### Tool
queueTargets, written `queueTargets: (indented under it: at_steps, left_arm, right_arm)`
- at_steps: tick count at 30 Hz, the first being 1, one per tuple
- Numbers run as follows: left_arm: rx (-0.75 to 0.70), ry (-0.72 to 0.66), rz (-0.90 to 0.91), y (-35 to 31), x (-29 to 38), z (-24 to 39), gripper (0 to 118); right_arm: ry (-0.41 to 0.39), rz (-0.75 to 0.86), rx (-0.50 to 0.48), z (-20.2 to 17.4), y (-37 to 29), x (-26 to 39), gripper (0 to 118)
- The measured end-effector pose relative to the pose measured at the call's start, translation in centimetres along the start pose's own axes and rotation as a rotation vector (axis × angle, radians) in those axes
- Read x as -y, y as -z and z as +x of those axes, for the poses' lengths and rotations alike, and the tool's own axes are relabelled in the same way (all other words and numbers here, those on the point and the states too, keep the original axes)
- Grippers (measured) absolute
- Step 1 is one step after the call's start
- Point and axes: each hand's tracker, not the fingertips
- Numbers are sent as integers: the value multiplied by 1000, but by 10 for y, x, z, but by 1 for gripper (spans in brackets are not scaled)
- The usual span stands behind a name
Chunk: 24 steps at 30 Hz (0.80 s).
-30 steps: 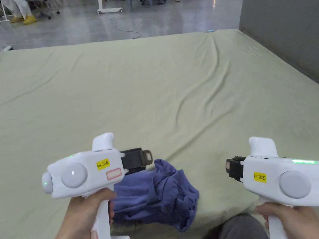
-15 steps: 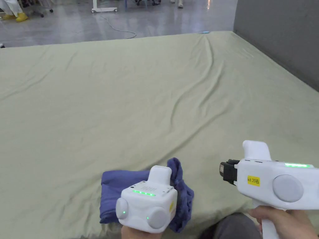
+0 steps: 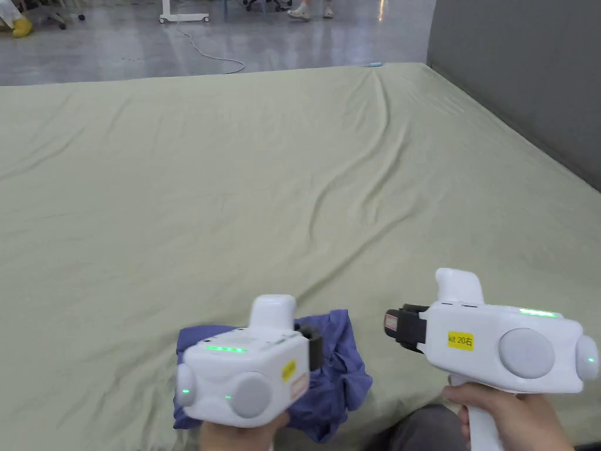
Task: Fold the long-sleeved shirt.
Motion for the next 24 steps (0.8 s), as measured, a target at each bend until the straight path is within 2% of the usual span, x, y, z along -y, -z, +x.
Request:
queueTargets:
  at_steps: [2,4,7,11,12,13,14,15,16,17,19,20,24]
  left_arm:
    - [9,-36,22,-25,-10,-24,0]
    - [-18,-122,55,-46,-17,-46,0]
    - [30,-271,68,-69,-15,-82,0]
    - [1,-431,93,-75,2,-119,0]
    - [-35,-456,96,-75,5,-124,7]
    - [-49,-490,91,-74,9,-132,25]
    - [-49,-517,75,-72,11,-140,50]
    - [-34,-553,56,-69,15,-145,81]
    - [-26,-590,33,-65,18,-151,99]
    - [-8,-628,21,-61,22,-158,106]
    - [33,-696,9,-52,29,-168,106]
    - [50,-726,5,-46,33,-173,106]
    - [59,-766,-60,-21,44,-182,106]
  right_arm:
    - [5,-22,-69,-10,16,-5,0]
    - [11,-57,-121,-20,35,-7,0]
    - [35,-140,-183,-26,68,-6,0]
    - [43,-267,-172,-22,105,7,0]
    - [46,-295,-182,-18,111,11,0]
    - [61,-323,-186,-13,117,16,0]
    - [79,-350,-175,-7,120,21,0]
    - [83,-357,-150,-2,123,25,0]
    - [86,-363,-127,4,125,28,0]
    - [101,-357,-114,10,125,33,0]
    - [198,-335,-195,20,125,37,0]
    - [215,-338,-186,23,125,37,0]
    - [196,-332,-175,21,125,36,0]
